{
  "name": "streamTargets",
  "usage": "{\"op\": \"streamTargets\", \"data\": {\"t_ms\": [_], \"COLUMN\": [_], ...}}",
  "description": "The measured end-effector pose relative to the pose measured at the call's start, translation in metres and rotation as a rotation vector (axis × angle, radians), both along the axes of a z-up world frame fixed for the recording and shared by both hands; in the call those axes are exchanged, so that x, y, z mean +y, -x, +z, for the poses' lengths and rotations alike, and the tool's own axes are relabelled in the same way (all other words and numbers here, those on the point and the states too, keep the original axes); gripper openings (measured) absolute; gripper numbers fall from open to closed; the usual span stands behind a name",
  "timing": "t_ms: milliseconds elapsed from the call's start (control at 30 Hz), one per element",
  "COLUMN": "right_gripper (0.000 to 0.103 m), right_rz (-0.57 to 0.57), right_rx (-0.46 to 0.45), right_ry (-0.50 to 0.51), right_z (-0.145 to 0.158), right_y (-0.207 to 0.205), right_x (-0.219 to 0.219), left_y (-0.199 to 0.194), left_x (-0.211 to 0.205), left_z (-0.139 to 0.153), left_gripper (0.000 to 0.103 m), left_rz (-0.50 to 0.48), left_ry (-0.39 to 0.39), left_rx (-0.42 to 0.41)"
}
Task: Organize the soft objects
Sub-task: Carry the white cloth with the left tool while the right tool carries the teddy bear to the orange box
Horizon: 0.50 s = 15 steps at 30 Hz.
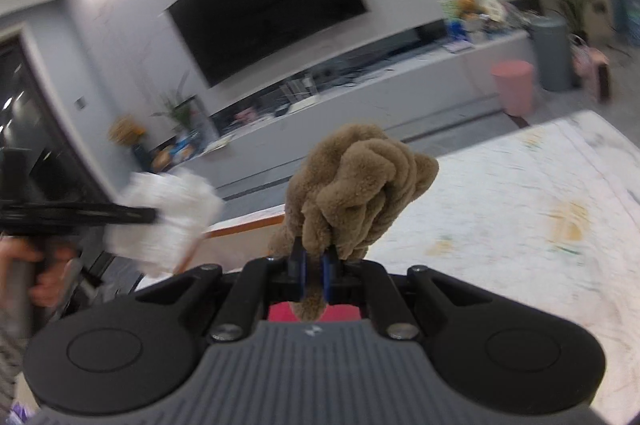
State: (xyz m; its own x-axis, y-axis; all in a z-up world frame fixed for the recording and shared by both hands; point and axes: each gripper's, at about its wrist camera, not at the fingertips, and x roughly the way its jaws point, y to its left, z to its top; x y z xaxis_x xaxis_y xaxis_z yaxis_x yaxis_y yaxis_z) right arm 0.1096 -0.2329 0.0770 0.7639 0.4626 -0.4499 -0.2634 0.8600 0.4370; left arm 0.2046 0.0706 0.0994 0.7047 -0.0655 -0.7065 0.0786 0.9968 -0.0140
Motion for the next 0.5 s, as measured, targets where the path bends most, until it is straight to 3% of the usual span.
{"op": "streamTargets", "data": {"t_ms": [200, 333, 400, 433, 467, 500], "right_gripper": [0.005, 0.005, 0.005, 0.005, 0.005, 0.005], "right_rz": [0.134, 0.183, 0.191, 0.194, 0.198, 0.204], "right_rx": [-0.020, -0.021, -0.019, -0.013, -0.005, 0.005], "right_ry": [0.099, 0.163, 0.184, 0.191, 0.197, 0.200], "right_z": [0.015, 0.018, 0.016, 0.015, 0.013, 0.010], "right_y": [0.003, 0.003, 0.001, -0.001, -0.002, -0.005], "right_x": [0.074, 0.105, 0.115, 0.120, 0.124, 0.128], "left_y": [-0.019, -0.029, -0.029, -0.026, -0.020, -0.011], "left_x": [0.034, 0.050, 0.047, 0.045, 0.043, 0.041], "left_z": [-0.071, -0.107, -0.119, -0.121, -0.120, -0.117], "left_gripper": [0.018, 0.021, 0.031, 0.033, 0.046, 0.069], "left_rz": [0.151, 0.185, 0.225, 0.231, 0.213, 0.197], "left_ry": [0.017, -0.047, -0.137, -0.169, -0.187, -0.204], "left_rx": [0.069, 0.216, 0.257, 0.231, 0.192, 0.168]}}
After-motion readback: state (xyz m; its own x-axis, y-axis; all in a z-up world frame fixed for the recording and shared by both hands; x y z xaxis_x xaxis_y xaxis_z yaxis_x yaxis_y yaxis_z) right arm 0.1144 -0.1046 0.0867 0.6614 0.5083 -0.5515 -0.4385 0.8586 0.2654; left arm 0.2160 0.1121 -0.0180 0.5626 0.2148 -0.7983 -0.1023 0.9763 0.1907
